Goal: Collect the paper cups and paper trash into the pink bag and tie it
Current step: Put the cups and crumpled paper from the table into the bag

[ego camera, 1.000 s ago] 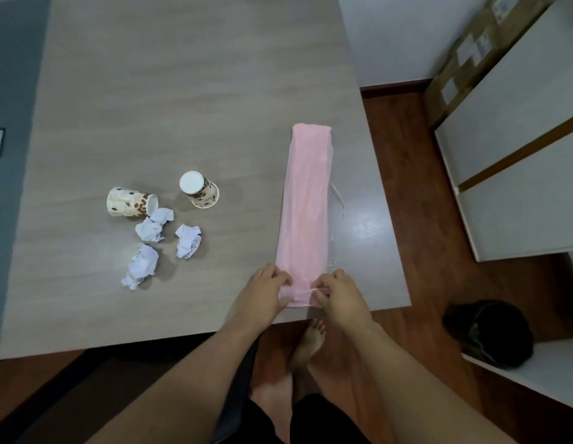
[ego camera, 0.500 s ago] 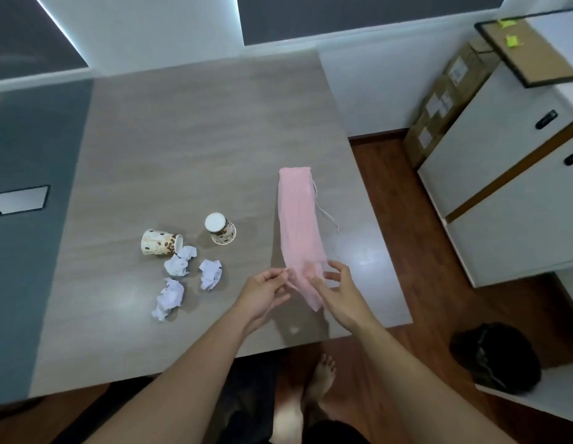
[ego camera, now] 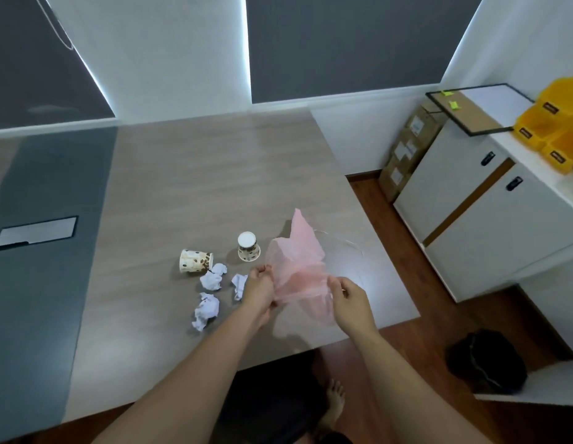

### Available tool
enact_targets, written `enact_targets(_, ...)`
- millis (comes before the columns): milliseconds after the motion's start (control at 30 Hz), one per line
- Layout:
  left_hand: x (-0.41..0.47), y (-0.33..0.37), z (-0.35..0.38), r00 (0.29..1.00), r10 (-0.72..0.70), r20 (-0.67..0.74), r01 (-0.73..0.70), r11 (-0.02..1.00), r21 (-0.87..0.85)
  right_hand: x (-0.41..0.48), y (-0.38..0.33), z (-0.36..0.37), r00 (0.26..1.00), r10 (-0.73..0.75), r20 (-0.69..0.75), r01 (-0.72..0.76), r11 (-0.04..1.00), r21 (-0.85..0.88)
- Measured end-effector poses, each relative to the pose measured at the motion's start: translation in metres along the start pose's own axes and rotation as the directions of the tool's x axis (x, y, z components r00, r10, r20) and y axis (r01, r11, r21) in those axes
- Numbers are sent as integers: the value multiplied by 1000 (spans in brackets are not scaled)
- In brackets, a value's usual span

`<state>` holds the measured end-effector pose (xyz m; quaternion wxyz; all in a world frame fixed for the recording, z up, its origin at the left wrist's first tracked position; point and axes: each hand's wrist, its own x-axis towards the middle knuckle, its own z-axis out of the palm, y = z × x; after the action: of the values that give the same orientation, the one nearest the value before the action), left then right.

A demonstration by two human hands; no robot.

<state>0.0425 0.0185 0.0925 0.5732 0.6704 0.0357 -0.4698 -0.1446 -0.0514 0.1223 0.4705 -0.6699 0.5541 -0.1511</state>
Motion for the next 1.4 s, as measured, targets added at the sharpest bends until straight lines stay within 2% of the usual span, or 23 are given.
enact_targets(67, 2, 1, -20, 993, 118, -18, -115, 985, 131, -5, -5, 4, 995, 102, -17, -98, 983, 157)
enact_targets(133, 0, 3, -39, 968, 250, -18, -239, 942, 237, -10, -10, 7, 972, 236, -21, -201, 869, 451)
enact_targets(167, -2, 4, -47, 953, 301, -5, -290, 922, 257, -13, -13, 7, 960, 279, -15, -226, 806, 546)
enact_targets(200, -4, 5, -55, 938, 345, 11, -335, 902, 271, -15, -16, 7, 956, 293, -12, -234, 789, 568)
enact_targets(267, -10, 9, -67, 913, 404, 53, -401, 865, 300, -24, -25, 8, 968, 252, 9, -221, 830, 512)
enact_targets(367, -14, 15, -75, 908, 412, 78, -415, 860, 297, -45, -43, 17, 981, 123, 148, -176, 885, 431)
enact_targets(433, -17, 19, -76, 908, 409, 92, -418, 863, 283, -60, -52, 28, 963, 42, 267, -99, 974, 202)
enact_targets(467, -19, 21, -76, 908, 404, 111, -419, 866, 274, -64, -55, 34, 960, 16, 278, -49, 993, 112)
enact_targets(533, -22, 22, -80, 907, 395, 144, -419, 870, 260, -65, -57, 45, 983, -21, 180, 19, 1000, 14)
enact_targets(567, -22, 23, -84, 905, 396, 156, -424, 868, 258, -63, -58, 48, 995, -7, 102, 5, 1000, 21)
enact_targets(633, -23, 25, -94, 885, 431, 177, -465, 848, 255, -59, -64, 49, 993, 121, 0, -119, 977, 175)
enact_targets(700, -20, 28, -113, 833, 513, 206, -552, 755, 354, -53, -70, 44, 969, 244, -47, -216, 921, 325)
enact_targets(800, -13, 31, -151, 752, 597, 278, -609, 468, 641, -46, -80, 32, 933, 346, -98, -279, 867, 413)
enact_targets(867, -10, 31, -172, 713, 629, 309, -601, 322, 732, -41, -84, 29, 928, 360, -93, -289, 856, 429)
enact_targets(933, -11, 28, -182, 688, 660, 302, -582, 253, 773, -40, -89, 29, 945, 318, -80, -265, 884, 385)
enact_targets(1000, -12, 24, -185, 677, 697, 235, -538, 251, 805, -38, -87, 29, 972, 216, -95, -182, 942, 282)
enact_targets(1100, -12, 22, -190, 700, 707, 103, -407, 276, 871, -30, -78, 22, 989, 109, -95, -104, 993, 50)
enact_targets(1200, -7, 20, -200, 721, 692, 15, -309, 303, 902, -21, -71, 4, 984, 113, -136, -116, 993, -17)
enact_targets(1300, -1, 12, -196, 718, 695, 43, -281, 233, 931, -15, -72, -13, 982, 99, -160, -109, 993, -50)
enact_targets(1400, 5, 9, -180, 731, 682, 17, -268, 264, 927, -10, -81, -23, 981, 186, 54, -186, 982, 4)
